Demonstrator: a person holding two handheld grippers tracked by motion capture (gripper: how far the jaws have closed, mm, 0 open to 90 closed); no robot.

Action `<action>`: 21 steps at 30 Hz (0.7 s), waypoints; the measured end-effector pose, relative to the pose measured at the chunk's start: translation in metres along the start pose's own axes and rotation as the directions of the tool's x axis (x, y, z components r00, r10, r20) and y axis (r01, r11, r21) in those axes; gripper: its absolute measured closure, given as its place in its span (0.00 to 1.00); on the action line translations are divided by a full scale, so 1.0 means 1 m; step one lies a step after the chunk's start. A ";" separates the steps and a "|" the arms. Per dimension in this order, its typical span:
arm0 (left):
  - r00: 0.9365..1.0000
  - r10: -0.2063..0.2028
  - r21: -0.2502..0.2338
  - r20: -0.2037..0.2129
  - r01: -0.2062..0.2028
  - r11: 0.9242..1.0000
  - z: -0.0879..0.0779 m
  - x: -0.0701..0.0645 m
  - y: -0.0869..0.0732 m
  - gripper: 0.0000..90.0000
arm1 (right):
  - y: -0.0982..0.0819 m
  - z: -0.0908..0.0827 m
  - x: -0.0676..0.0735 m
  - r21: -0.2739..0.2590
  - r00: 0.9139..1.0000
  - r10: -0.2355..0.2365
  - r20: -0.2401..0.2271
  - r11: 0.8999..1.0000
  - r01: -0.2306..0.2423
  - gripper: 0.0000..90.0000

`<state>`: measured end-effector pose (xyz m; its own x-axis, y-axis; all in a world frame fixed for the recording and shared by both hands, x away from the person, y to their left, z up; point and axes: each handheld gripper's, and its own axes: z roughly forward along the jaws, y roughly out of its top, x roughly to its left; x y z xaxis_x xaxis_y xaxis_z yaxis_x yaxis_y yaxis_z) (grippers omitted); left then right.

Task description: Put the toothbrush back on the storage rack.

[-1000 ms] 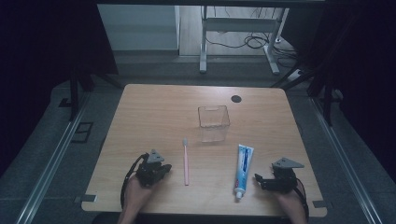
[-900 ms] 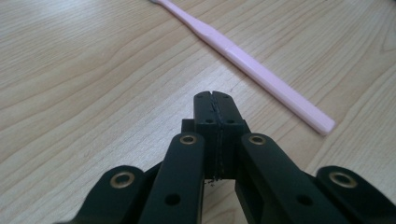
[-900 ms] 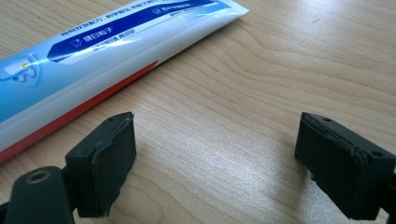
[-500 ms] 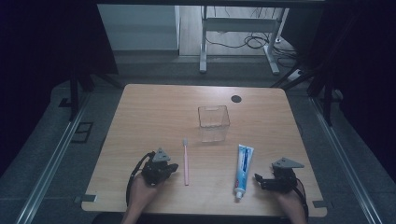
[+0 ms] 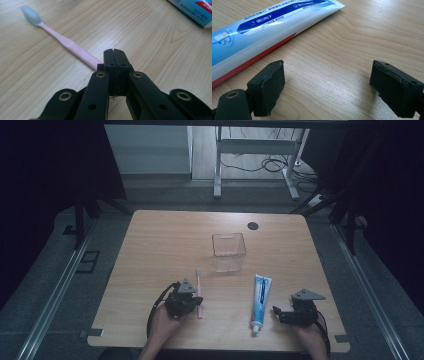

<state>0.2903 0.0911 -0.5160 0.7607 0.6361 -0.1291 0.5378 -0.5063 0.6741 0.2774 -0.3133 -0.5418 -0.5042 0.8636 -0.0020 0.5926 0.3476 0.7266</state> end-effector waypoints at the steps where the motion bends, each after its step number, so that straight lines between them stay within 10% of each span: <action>1: 1.000 0.001 0.007 0.003 -0.001 1.000 0.002 -0.002 0.001 0.99 | 0.000 0.000 0.000 0.000 1.000 0.000 0.000 1.000 0.000 0.14; 21: 1.000 0.004 0.097 -0.018 -0.002 0.995 0.005 0.003 -0.009 0.99 | 0.000 0.000 0.000 0.000 1.000 -0.001 0.000 1.000 0.001 0.14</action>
<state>0.2894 0.0941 -0.5262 0.7560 0.6447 -0.1133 0.5688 -0.5615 0.6010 0.2775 -0.3134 -0.5418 -0.5050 0.8631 -0.0031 0.5922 0.3490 0.7263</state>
